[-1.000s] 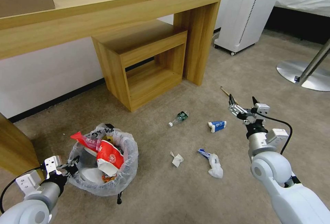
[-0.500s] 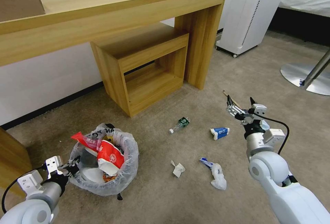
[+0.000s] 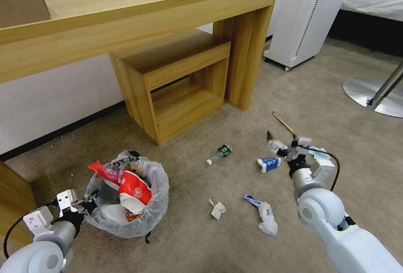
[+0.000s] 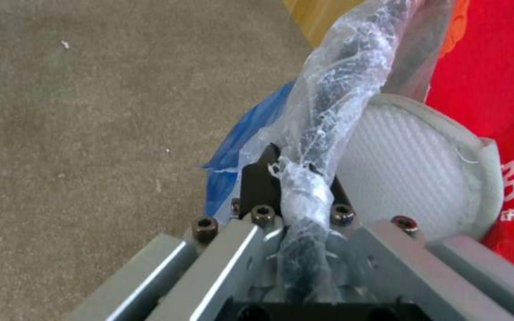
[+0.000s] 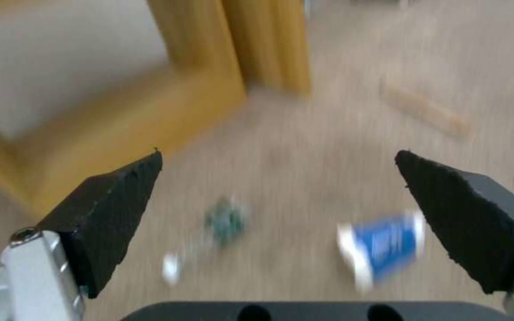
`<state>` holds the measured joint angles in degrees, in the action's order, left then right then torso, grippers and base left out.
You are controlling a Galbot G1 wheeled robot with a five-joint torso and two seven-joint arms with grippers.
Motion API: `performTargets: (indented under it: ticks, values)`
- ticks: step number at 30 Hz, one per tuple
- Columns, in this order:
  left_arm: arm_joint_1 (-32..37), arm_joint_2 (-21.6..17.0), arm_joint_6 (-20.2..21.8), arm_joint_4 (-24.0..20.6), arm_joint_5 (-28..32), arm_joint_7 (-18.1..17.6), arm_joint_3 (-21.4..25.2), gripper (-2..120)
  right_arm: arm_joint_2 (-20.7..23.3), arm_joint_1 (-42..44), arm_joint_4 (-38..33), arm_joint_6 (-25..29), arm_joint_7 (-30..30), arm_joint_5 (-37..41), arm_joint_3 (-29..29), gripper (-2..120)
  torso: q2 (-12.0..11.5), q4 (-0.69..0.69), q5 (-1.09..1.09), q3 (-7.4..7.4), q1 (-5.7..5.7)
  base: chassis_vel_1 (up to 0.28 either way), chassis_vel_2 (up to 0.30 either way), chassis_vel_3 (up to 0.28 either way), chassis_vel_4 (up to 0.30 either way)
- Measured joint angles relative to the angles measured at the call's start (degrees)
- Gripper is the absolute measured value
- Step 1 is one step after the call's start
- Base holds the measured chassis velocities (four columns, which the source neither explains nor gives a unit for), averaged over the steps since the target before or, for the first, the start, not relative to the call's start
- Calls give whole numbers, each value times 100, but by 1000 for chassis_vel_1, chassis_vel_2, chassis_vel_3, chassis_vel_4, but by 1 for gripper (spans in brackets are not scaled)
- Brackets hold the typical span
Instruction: Pick up the trash bin and place the garbage on the floor into it.
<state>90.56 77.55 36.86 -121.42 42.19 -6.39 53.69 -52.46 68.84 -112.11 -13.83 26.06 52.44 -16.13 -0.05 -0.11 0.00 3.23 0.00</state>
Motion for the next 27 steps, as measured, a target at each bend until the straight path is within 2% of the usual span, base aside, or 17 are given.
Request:
performTargets:
  ticks: [2, 3, 6, 8, 11, 23, 27]
  values:
    - [-17, 6, 0, 38, 0, -1, 11, 1, 183, 110, -46, -667, 185, 378, 79, 100, 0, 0, 0, 0, 0, 0, 0, 0, 0]
    - [-17, 6, 0, 38, 0, -1, 11, 1, 183, 110, -46, -667, 185, 378, 79, 100, 0, 0, 0, 0, 0, 0, 0, 0, 0]
    - [-40, 15, 0, 75, 1, -1, 18, 1, 395, 270, -13, -1379, 282, 562, 187, 100, 0, -1, 0, 0, 0, 0, 0, 0, 0]
    - [-48, 15, -1, 85, 3, -1, 19, 1, 456, 325, 8, -1522, 287, 582, 215, 100, 0, -1, 1, 0, 0, 0, 0, 0, 0]
    - [-72, 18, -6, 125, 7, 1, 20, 1, 597, 482, 76, -2010, 287, 670, 234, 100, 0, -1, 0, 0, 0, 0, 0, 0, 0]
    - [-123, 2, -16, 160, 42, 7, 15, 1, 765, 698, 327, -2807, 185, 598, 316, 100, 0, -1, -1, 0, 0, 0, 0, 0, 0]
    - [-113, 6, -16, 160, 48, 7, 31, 1, 744, 570, 560, -2845, 137, 448, 532, 100, 0, -1, 0, 0, 0, 0, 0, 0, 0]
